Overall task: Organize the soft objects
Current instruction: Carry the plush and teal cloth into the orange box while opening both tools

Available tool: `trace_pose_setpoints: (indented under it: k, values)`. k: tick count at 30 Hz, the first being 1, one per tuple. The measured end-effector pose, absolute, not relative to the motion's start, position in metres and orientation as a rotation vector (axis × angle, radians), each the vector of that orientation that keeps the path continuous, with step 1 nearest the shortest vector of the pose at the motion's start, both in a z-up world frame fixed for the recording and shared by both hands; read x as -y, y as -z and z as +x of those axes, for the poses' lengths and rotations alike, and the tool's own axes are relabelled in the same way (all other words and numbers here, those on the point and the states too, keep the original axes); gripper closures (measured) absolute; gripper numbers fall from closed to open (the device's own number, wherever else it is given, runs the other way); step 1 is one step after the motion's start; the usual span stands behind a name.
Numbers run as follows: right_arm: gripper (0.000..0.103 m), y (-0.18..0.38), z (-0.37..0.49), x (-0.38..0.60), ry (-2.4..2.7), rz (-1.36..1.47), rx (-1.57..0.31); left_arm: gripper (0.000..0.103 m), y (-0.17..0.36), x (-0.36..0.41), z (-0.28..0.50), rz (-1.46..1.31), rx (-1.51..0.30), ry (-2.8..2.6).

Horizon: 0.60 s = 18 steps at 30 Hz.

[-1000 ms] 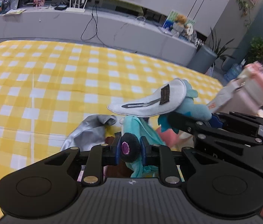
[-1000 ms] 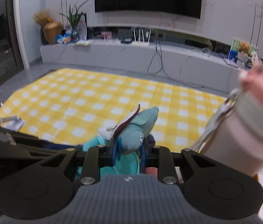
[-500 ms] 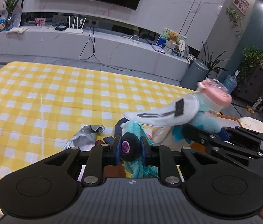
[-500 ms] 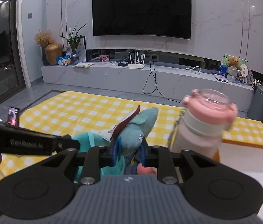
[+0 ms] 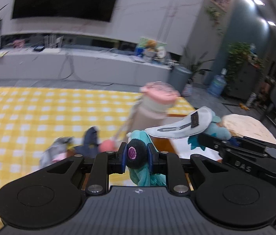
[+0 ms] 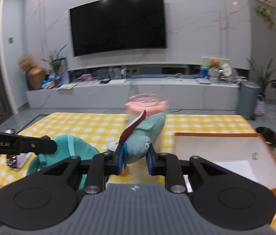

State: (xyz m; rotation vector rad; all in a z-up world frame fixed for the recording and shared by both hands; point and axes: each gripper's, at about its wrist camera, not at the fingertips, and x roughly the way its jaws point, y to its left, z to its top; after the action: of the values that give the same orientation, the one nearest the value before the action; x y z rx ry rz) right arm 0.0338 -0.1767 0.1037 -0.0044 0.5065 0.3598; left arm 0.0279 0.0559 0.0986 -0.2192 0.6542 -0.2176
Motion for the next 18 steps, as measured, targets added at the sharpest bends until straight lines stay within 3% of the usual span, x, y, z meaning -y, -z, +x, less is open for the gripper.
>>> trace_pose_setpoints:
  k: [8,18]
  values:
    - [0.081,-0.108,0.037,0.25,-0.21,0.022,-0.481,0.08,-0.107,0.034,0.052,-0.097,-0.608,0.361]
    - [0.081,-0.08,0.098,0.311,-0.106,0.041,-0.578,0.08,-0.097,0.112,0.117,0.019,-0.552,0.346]
